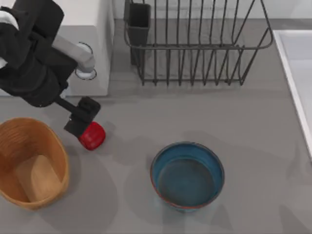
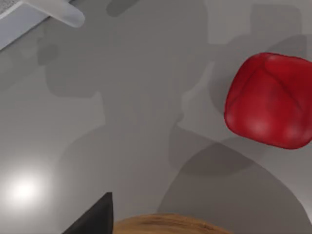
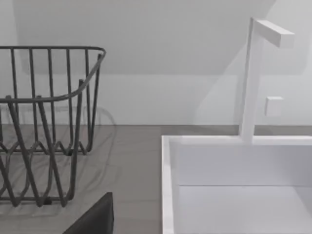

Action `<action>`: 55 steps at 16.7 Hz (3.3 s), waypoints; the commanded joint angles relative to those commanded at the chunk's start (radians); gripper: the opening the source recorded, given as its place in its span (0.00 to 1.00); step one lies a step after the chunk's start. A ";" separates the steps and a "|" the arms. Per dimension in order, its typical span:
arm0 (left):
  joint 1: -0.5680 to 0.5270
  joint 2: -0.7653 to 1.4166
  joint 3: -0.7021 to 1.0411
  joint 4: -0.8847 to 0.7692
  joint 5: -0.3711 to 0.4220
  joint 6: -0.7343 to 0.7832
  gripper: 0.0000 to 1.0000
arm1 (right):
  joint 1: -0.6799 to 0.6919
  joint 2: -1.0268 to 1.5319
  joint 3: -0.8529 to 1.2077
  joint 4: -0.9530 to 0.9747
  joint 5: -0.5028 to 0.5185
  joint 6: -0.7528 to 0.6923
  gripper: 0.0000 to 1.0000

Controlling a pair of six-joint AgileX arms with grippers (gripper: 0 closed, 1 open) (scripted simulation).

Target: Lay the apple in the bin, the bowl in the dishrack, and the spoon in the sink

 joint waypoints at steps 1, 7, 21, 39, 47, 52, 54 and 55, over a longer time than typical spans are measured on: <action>-0.017 0.082 0.057 -0.040 -0.002 0.013 1.00 | 0.000 0.000 0.000 0.000 0.000 0.000 1.00; -0.078 0.372 0.267 -0.188 -0.011 0.063 1.00 | 0.000 0.000 0.000 0.000 0.000 0.000 1.00; -0.076 0.467 0.171 -0.006 -0.011 0.072 1.00 | 0.000 0.000 0.000 0.000 0.000 0.000 1.00; -0.068 0.497 0.145 0.051 -0.010 0.079 0.10 | 0.000 0.000 0.000 0.000 0.000 0.000 1.00; -0.068 0.497 0.145 0.051 -0.010 0.079 0.00 | 0.000 0.000 0.000 0.000 0.000 0.000 1.00; -0.077 0.466 0.176 -0.007 0.029 0.058 0.00 | 0.000 0.000 0.000 0.000 0.000 0.000 1.00; -0.079 0.443 0.227 -0.083 0.028 0.054 0.00 | 0.000 0.000 0.000 0.000 0.000 0.000 1.00; -0.079 0.428 0.257 -0.131 0.028 0.053 0.00 | 0.000 0.000 0.000 0.000 0.000 0.000 1.00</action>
